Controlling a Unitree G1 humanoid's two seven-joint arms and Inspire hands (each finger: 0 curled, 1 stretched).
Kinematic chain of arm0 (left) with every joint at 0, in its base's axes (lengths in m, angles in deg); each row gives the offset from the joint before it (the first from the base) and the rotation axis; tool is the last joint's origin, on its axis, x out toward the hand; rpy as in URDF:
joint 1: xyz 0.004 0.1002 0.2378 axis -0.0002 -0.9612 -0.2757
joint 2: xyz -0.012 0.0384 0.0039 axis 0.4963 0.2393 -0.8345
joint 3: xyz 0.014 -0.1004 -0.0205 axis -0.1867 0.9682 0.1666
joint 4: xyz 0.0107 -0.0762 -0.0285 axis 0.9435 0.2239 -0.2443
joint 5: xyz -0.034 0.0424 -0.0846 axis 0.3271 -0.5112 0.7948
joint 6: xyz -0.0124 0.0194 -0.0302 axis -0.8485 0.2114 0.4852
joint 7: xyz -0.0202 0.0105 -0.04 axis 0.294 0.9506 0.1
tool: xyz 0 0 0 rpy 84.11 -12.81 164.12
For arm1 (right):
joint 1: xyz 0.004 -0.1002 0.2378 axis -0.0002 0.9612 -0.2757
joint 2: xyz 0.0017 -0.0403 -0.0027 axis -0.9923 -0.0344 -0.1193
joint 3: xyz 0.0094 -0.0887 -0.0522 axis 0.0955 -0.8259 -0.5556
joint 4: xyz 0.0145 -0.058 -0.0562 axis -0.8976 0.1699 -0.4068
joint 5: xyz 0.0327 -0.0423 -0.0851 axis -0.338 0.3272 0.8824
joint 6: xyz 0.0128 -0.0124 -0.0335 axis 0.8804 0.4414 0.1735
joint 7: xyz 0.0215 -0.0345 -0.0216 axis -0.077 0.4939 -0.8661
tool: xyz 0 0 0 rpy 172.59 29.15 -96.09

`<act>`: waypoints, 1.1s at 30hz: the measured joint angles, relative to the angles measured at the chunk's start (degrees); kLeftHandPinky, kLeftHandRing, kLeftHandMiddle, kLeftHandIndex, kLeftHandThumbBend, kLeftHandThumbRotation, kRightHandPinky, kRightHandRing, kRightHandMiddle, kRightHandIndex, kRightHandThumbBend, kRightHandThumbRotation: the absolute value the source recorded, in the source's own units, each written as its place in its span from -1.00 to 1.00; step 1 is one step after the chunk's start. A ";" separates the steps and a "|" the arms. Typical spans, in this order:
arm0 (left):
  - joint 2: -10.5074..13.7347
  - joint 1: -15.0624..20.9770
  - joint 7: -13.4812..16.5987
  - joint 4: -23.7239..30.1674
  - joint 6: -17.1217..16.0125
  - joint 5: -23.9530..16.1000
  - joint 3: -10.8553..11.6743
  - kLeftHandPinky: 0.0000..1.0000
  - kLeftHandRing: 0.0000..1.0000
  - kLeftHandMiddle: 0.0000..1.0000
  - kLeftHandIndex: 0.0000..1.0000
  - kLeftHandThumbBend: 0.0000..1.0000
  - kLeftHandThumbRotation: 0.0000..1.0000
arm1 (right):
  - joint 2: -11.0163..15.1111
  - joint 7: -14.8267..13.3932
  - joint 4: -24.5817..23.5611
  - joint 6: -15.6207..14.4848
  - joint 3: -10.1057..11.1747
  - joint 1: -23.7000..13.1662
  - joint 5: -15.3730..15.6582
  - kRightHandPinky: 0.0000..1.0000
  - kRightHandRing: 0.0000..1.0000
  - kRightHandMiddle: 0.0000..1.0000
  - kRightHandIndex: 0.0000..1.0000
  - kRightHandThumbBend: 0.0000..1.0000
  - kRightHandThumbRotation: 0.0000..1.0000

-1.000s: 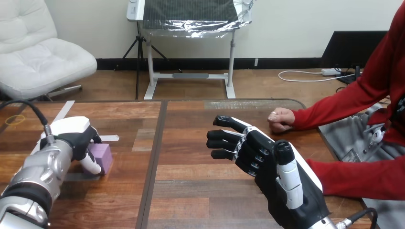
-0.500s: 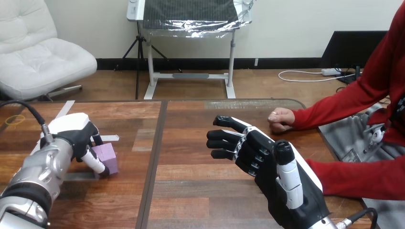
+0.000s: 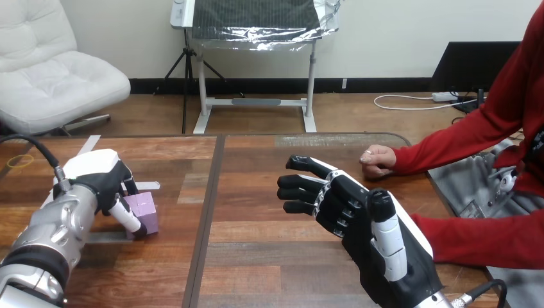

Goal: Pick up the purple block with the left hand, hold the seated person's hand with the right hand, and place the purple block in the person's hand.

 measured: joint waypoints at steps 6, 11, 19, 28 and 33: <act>0.00 -0.01 0.17 0.16 -0.49 0.35 0.22 -0.24 -0.08 0.04 -0.03 0.36 -1.00 | 0.38 -0.27 0.05 0.47 0.40 -0.14 1.43 0.42 0.52 0.53 0.63 0.75 1.00; 0.08 -0.28 0.09 1.15 -1.13 1.58 0.92 -0.23 -0.08 0.04 -0.03 0.35 -1.00 | 0.86 -1.46 0.76 1.60 1.07 -0.95 3.94 0.38 0.49 0.51 0.61 0.78 1.00; 0.76 -2.22 -0.34 6.67 -2.78 3.58 2.62 -0.22 -0.11 0.02 -0.05 0.35 -1.00 | 2.15 -4.40 2.82 3.03 3.06 -3.44 7.80 0.32 0.46 0.48 0.58 0.72 0.98; 0.88 -5.57 -1.20 15.06 -3.13 5.93 4.94 -0.23 -0.13 -0.02 -0.05 0.34 -1.00 | 3.45 -5.99 6.41 5.60 5.25 -6.07 10.18 0.34 0.46 0.47 0.55 0.40 0.89; 0.88 -7.98 -1.68 20.07 -3.15 6.98 5.99 -0.27 -0.18 -0.05 -0.07 0.33 -1.00 | 4.71 -6.88 8.56 6.68 5.93 -7.24 12.09 0.32 0.45 0.48 0.54 0.26 0.88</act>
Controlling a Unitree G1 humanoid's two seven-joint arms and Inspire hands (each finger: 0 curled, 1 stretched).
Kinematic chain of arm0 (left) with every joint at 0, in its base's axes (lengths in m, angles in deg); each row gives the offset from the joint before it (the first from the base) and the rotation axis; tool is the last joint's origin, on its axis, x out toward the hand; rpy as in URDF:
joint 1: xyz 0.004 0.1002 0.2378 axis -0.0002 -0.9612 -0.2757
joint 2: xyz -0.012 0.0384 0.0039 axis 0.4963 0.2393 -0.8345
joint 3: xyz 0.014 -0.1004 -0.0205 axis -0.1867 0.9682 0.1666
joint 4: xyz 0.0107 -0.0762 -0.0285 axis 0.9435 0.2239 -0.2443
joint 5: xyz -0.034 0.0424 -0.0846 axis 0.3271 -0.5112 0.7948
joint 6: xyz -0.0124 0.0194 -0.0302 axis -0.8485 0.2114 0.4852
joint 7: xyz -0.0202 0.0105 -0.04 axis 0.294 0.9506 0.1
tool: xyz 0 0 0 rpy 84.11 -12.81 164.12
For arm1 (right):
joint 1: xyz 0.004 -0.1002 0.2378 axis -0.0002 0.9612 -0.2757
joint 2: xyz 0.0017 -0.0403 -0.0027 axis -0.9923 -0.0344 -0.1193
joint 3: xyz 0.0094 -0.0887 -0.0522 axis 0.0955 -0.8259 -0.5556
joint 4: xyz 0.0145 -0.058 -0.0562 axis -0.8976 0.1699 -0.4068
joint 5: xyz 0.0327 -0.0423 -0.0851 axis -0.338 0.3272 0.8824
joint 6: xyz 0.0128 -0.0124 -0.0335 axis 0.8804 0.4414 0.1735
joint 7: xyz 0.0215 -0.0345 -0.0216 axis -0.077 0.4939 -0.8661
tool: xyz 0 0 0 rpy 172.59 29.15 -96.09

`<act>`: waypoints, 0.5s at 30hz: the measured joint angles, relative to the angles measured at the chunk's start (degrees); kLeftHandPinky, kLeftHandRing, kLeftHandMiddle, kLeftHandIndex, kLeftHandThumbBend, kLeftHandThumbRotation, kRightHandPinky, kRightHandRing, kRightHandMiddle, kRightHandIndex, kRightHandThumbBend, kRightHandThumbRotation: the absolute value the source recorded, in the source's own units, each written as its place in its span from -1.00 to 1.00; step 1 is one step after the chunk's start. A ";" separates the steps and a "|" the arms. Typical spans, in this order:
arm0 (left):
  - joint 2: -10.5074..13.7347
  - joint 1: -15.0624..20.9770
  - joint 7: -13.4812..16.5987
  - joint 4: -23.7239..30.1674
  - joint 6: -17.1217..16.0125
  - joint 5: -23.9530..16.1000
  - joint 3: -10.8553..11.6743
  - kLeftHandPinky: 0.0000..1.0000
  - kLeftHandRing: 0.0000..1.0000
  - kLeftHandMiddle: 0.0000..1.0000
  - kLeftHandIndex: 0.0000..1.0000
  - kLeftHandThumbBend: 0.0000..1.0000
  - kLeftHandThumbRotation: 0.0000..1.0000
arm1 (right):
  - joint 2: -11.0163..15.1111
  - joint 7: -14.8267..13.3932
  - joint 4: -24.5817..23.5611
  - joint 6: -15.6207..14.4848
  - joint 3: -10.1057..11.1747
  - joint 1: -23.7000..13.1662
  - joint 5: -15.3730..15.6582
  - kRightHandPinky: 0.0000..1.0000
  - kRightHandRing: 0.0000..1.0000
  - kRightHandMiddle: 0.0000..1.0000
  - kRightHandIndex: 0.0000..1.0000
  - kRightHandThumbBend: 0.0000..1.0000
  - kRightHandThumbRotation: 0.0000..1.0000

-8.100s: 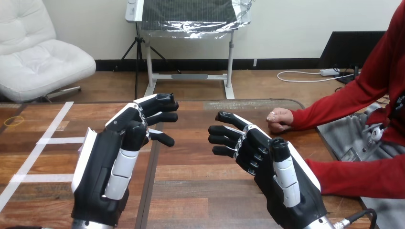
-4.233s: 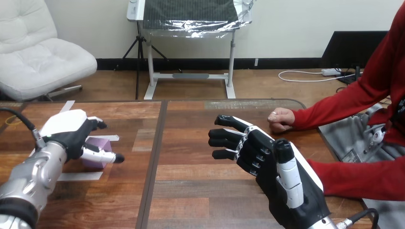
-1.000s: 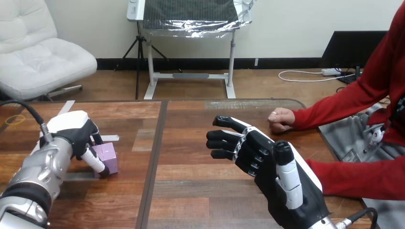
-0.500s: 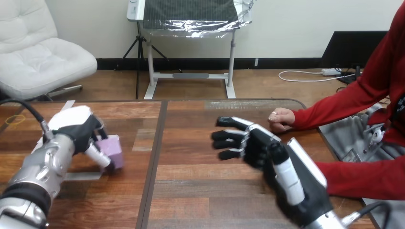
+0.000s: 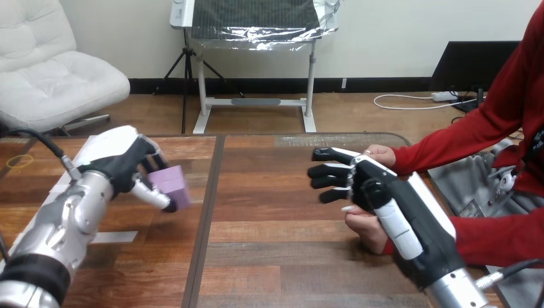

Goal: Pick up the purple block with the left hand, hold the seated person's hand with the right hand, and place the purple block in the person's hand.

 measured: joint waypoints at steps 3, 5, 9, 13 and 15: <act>-0.02 -1.79 -0.25 3.06 0.00 0.51 0.74 -0.26 -0.17 -0.05 -0.06 0.32 -1.00 | 0.68 -0.52 1.48 0.62 0.42 -0.68 1.20 0.32 0.45 0.49 0.54 0.24 0.88; -0.04 -3.08 -0.46 5.18 0.01 1.04 1.27 -0.24 -0.17 -0.05 -0.06 0.31 -1.00 | 1.31 -0.99 2.45 0.83 0.59 -1.13 2.12 0.32 0.46 0.50 0.55 0.25 0.89; -0.15 -5.75 -0.82 9.06 0.05 1.65 2.07 -0.21 -0.15 -0.06 -0.06 0.28 -1.00 | 2.62 -1.84 4.34 1.05 0.93 -2.04 3.97 0.32 0.47 0.50 0.54 0.27 0.91; -0.30 -8.78 -1.21 13.02 0.05 2.31 3.08 -0.20 -0.15 -0.07 -0.07 0.27 -1.00 | 4.05 -2.80 6.26 1.07 1.08 -3.06 5.83 0.30 0.47 0.50 0.53 0.31 0.91; -0.39 -10.29 -1.36 14.84 0.05 2.53 3.51 -0.20 -0.15 -0.07 -0.07 0.26 -1.00 | 4.75 -3.28 7.19 1.07 1.15 -3.51 6.68 0.29 0.47 0.51 0.54 0.33 0.91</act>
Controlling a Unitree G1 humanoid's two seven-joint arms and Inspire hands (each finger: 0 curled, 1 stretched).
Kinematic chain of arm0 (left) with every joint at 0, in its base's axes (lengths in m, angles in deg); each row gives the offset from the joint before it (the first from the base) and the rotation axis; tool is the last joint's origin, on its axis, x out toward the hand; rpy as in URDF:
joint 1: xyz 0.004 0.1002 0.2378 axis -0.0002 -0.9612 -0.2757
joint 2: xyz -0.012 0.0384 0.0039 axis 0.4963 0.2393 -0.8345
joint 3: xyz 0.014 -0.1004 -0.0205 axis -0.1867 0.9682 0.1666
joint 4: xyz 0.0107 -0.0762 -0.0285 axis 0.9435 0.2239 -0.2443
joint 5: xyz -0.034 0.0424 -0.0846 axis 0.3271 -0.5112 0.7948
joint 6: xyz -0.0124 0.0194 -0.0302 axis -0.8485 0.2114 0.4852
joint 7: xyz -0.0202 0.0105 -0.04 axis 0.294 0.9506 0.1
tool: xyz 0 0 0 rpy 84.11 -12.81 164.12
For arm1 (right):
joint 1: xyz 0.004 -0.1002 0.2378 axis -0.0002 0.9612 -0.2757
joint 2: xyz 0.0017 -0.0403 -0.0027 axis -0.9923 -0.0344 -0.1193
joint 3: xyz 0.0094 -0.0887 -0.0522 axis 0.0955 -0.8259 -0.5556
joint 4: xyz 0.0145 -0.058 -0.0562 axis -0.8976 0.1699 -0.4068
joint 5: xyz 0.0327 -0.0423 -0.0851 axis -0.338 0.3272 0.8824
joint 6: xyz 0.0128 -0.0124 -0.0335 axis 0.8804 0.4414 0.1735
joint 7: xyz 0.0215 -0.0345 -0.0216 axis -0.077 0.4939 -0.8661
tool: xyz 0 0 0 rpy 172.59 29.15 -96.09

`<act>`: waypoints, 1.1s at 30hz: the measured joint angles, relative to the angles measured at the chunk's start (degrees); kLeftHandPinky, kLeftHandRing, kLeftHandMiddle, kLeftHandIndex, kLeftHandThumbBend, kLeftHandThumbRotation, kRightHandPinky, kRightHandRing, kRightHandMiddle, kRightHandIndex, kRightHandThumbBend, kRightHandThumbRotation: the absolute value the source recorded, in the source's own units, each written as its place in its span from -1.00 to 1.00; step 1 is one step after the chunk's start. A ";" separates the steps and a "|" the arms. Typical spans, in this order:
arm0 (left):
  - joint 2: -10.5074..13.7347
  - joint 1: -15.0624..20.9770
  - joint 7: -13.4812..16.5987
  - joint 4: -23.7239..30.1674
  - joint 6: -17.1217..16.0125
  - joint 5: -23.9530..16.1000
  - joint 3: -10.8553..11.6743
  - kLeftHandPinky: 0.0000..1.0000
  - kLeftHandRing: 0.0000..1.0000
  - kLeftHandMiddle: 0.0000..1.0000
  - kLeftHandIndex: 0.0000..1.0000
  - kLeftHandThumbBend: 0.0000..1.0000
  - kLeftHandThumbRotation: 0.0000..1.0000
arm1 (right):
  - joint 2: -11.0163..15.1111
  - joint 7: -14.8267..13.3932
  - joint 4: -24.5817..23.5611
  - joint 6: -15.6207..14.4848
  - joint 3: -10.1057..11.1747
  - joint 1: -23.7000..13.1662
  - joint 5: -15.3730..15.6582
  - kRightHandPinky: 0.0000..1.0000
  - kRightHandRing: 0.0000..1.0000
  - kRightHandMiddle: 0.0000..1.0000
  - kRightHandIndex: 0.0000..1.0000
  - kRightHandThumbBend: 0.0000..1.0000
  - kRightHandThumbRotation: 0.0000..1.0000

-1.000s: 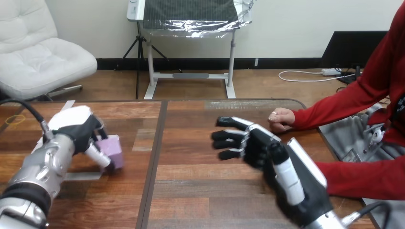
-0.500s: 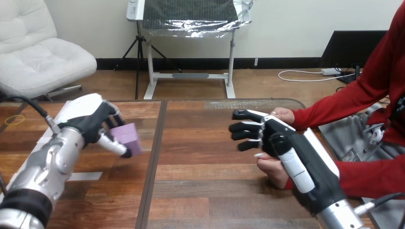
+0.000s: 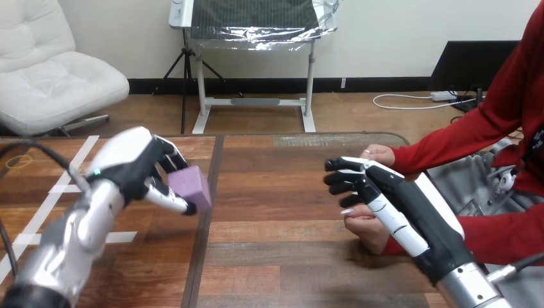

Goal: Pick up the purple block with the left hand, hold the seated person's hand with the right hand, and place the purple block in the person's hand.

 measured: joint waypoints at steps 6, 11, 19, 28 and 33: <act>-0.30 -4.75 -0.36 5.30 0.10 1.16 1.16 -0.20 -0.16 -0.09 -0.09 0.26 -1.00 | 2.26 -1.21 2.99 0.13 0.04 -1.64 2.07 0.27 0.48 0.54 0.57 0.37 0.85; -0.62 -8.73 -0.44 9.45 0.23 1.60 2.07 -0.22 -0.18 -0.11 -0.10 0.26 -1.00 | 4.28 -1.98 5.71 0.31 0.05 -3.20 3.87 0.27 0.52 0.59 0.61 0.48 0.78; -0.74 -14.77 -0.52 15.56 0.66 3.14 3.01 -0.25 -0.20 -0.12 -0.11 0.26 -1.00 | 8.13 -2.31 10.21 0.32 0.03 -6.20 7.14 0.25 0.54 0.62 0.64 0.68 0.52; -0.86 -20.73 -0.53 22.01 1.17 4.39 4.25 -0.31 -0.24 -0.15 -0.13 0.26 -1.00 | 11.99 -2.00 16.23 0.87 -0.03 -9.99 8.92 0.30 0.59 0.66 0.67 0.95 -0.07; -0.98 -23.16 -0.54 25.20 1.73 5.59 4.93 -0.33 -0.26 -0.16 -0.14 0.25 -1.00 | 13.60 -1.23 20.05 1.49 -0.07 -12.48 9.20 0.32 0.60 0.68 0.68 0.99 -0.22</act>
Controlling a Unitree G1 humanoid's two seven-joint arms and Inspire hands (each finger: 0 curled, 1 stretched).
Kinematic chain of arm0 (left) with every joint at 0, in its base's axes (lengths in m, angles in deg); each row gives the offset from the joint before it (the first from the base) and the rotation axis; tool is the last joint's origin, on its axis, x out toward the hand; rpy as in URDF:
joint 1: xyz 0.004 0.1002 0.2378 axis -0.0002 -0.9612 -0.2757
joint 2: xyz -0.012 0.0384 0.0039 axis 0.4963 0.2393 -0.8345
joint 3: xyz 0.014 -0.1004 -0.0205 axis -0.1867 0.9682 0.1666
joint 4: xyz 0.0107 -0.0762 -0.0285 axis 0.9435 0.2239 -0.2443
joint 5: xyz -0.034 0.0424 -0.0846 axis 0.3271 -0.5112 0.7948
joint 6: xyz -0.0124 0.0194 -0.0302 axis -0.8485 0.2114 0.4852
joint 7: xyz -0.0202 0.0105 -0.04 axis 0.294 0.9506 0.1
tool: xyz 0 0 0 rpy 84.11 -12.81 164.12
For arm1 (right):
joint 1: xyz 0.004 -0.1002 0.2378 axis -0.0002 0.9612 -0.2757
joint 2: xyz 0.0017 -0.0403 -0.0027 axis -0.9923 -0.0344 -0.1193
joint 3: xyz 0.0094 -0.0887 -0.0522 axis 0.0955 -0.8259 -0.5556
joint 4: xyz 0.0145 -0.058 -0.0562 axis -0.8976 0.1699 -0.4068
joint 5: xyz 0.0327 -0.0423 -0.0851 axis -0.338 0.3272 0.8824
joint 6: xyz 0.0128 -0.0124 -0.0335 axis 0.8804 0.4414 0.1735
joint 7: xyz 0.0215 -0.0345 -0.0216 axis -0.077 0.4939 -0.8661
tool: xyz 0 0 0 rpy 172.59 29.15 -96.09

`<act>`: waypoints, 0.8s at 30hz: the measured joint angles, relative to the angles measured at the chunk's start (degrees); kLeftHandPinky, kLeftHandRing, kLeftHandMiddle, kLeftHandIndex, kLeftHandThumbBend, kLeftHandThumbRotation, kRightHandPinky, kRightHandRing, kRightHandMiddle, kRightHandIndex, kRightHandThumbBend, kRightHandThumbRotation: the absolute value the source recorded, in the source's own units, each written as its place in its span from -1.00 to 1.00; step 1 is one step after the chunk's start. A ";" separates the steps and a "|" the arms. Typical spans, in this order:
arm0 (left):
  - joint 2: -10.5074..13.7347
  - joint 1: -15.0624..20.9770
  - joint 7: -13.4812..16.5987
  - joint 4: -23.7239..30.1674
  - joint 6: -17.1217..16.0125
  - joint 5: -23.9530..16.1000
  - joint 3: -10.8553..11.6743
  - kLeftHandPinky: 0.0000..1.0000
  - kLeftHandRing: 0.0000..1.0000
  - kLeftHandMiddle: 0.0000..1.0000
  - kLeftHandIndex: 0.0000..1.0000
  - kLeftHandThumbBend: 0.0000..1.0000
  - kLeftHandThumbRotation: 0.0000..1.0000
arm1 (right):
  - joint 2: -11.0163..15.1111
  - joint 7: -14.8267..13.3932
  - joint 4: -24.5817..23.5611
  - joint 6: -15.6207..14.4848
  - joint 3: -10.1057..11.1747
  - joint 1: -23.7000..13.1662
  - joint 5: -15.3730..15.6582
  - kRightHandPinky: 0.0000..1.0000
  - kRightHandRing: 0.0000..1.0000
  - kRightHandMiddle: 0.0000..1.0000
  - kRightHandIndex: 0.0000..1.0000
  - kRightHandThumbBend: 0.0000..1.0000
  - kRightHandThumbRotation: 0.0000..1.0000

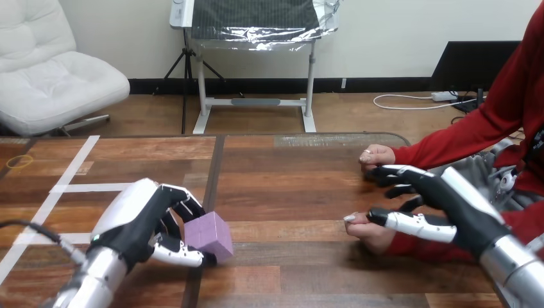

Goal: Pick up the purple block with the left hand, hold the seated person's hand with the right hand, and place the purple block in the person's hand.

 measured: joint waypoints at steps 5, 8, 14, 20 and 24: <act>-0.11 -2.08 0.00 3.39 0.63 0.74 0.67 -0.36 -0.28 -0.17 -0.14 0.26 -1.00 | 1.38 0.73 4.12 0.77 -0.13 -2.63 0.47 0.33 0.62 0.70 0.69 1.00 -0.30; -0.27 -3.06 -0.01 5.31 0.91 1.23 1.23 -0.37 -0.29 -0.17 -0.15 0.26 -1.00 | 2.03 1.10 6.77 1.43 -0.13 -4.27 1.03 0.33 0.63 0.71 0.70 1.00 -0.31; -0.83 -4.36 -0.01 9.23 1.50 2.45 2.73 -0.39 -0.30 -0.18 -0.15 0.26 -1.00 | 3.14 1.48 12.19 2.54 -0.40 -7.56 1.93 0.37 0.69 0.76 0.74 1.00 -0.29; -1.34 -4.78 -0.01 12.69 1.74 3.03 4.43 -0.39 -0.30 -0.18 -0.15 0.26 -1.00 | 3.95 1.46 17.00 3.58 -0.44 -10.48 2.26 0.38 0.69 0.76 0.76 0.99 -0.25; -1.51 -4.78 0.00 14.63 1.76 3.23 5.60 -0.39 -0.30 -0.19 -0.15 0.26 -1.00 | 4.10 1.12 19.84 4.01 -0.44 -12.45 2.40 0.38 0.67 0.75 0.77 0.97 -0.22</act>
